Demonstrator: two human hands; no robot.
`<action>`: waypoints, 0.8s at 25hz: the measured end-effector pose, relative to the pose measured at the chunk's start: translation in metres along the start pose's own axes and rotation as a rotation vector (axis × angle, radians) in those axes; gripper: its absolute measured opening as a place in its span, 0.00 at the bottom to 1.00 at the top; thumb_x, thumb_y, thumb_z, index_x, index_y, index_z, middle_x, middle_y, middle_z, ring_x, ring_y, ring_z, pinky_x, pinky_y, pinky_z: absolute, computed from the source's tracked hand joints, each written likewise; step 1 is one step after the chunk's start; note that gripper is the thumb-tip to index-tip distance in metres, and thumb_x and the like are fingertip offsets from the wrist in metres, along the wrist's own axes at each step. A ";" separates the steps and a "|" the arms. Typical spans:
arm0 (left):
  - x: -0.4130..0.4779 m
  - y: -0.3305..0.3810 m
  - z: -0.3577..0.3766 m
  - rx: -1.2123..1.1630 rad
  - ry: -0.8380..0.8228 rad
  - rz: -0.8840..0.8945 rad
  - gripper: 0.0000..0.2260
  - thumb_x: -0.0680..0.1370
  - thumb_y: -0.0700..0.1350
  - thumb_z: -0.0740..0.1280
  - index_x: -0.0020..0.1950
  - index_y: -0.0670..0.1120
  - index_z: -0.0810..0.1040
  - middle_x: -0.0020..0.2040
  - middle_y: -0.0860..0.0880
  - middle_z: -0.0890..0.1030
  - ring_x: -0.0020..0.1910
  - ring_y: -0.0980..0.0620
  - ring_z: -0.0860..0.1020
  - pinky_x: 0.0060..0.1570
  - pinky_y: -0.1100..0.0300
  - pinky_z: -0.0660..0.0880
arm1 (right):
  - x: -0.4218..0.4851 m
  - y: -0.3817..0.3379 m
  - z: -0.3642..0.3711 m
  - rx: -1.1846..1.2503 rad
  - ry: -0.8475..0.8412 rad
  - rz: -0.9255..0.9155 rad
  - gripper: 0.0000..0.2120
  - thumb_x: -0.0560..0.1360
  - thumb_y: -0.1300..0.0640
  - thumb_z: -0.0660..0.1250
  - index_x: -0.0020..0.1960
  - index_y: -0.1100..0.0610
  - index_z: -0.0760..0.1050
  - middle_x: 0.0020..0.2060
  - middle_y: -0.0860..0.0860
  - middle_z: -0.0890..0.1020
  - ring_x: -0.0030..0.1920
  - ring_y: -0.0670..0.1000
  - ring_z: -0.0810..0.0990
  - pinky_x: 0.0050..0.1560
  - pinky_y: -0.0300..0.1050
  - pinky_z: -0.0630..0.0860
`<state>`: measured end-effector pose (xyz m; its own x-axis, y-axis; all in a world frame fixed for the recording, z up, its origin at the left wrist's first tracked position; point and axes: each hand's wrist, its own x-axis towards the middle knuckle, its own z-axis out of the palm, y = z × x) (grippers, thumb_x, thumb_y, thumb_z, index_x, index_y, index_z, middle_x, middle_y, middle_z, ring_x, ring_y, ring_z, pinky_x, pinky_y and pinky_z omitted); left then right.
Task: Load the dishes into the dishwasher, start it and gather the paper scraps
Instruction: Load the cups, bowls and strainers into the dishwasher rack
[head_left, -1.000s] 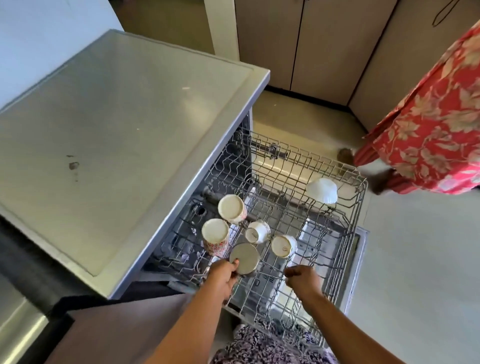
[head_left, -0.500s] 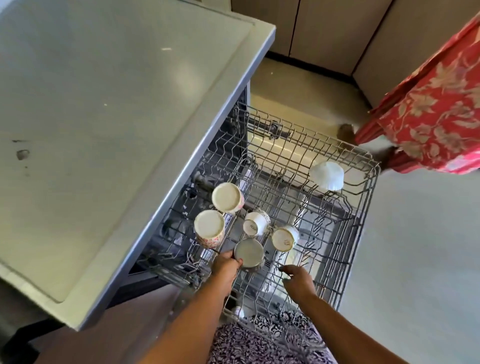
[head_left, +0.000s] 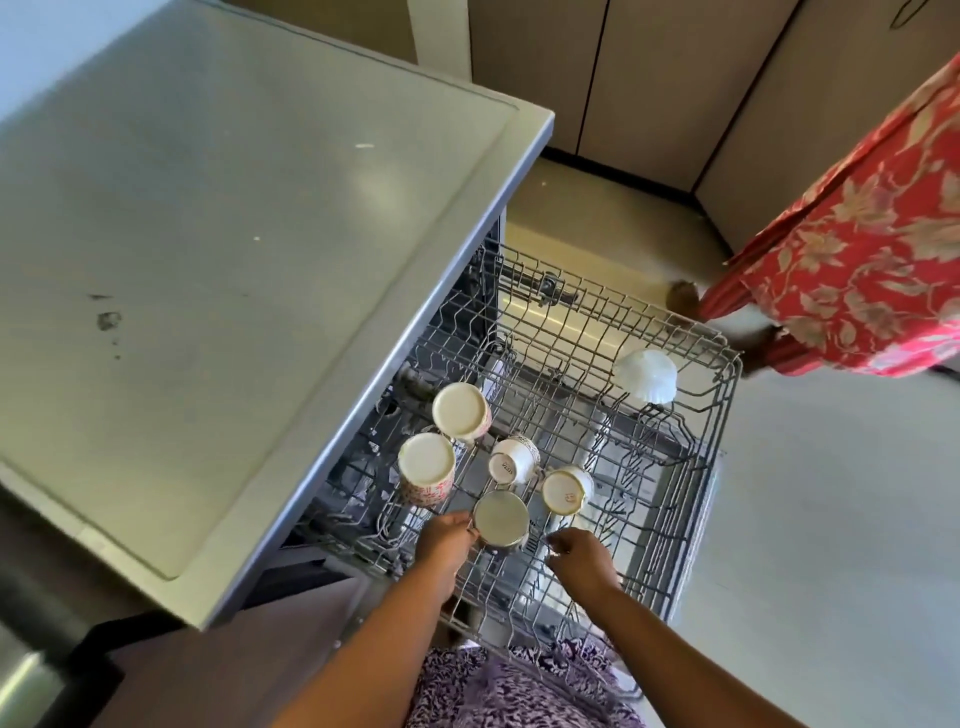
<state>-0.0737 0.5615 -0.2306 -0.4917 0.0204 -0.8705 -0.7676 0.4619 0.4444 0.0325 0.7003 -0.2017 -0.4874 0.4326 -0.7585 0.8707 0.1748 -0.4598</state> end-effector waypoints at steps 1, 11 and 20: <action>-0.006 0.003 -0.003 -0.028 0.009 0.004 0.11 0.76 0.31 0.60 0.54 0.43 0.76 0.45 0.46 0.80 0.36 0.53 0.74 0.35 0.62 0.73 | -0.006 -0.005 -0.001 0.006 0.013 -0.018 0.18 0.72 0.66 0.64 0.60 0.57 0.77 0.56 0.52 0.81 0.48 0.49 0.78 0.41 0.34 0.70; -0.109 0.047 -0.046 -0.361 0.032 0.174 0.09 0.74 0.28 0.62 0.41 0.40 0.78 0.32 0.41 0.75 0.28 0.49 0.70 0.28 0.63 0.67 | -0.075 -0.085 -0.005 0.028 0.041 -0.341 0.13 0.73 0.64 0.63 0.56 0.57 0.78 0.50 0.53 0.82 0.38 0.47 0.76 0.31 0.32 0.72; -0.231 0.069 -0.151 -0.716 0.247 0.512 0.07 0.76 0.32 0.63 0.43 0.41 0.78 0.35 0.42 0.78 0.30 0.48 0.75 0.30 0.64 0.70 | -0.165 -0.196 -0.001 0.181 -0.023 -0.850 0.06 0.72 0.63 0.68 0.48 0.57 0.82 0.43 0.53 0.84 0.45 0.52 0.82 0.53 0.48 0.78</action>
<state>-0.0753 0.4543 0.0332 -0.8530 -0.1571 -0.4978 -0.4627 -0.2137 0.8604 -0.0571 0.5953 0.0141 -0.9706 0.2010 -0.1324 0.1875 0.2861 -0.9397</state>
